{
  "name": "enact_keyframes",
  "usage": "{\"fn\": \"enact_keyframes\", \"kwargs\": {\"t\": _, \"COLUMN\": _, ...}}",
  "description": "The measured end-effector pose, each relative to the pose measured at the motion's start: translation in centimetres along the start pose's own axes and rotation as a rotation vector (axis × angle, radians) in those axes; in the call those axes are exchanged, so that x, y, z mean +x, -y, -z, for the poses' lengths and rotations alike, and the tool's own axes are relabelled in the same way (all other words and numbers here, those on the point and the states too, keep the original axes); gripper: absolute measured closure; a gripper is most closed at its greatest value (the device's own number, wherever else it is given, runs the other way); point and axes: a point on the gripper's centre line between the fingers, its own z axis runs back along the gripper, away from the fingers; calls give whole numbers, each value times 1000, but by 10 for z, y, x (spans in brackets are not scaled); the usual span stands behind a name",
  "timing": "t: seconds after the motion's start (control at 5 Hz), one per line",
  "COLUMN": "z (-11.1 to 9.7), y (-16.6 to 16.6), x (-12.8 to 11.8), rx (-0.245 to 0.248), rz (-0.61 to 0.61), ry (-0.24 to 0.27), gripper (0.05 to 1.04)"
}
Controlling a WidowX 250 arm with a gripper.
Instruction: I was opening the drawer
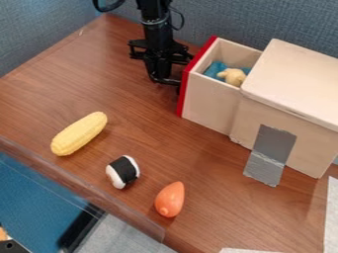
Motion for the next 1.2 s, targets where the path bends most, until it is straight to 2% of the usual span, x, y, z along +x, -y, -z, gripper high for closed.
{"fn": "enact_keyframes", "kwargs": {"t": 0.8, "z": -10, "y": -17, "x": 6, "rx": 5, "rz": -12, "ry": 9, "gripper": 948}}
{"fn": "enact_keyframes", "kwargs": {"t": 1.0, "z": -15, "y": -22, "x": 10, "rx": 1, "rz": -39, "ry": 25, "gripper": 901}}
{"fn": "enact_keyframes", "kwargs": {"t": 1.2, "z": -25, "y": -34, "x": 17, "rx": 25, "rz": -38, "ry": 44, "gripper": 678}}
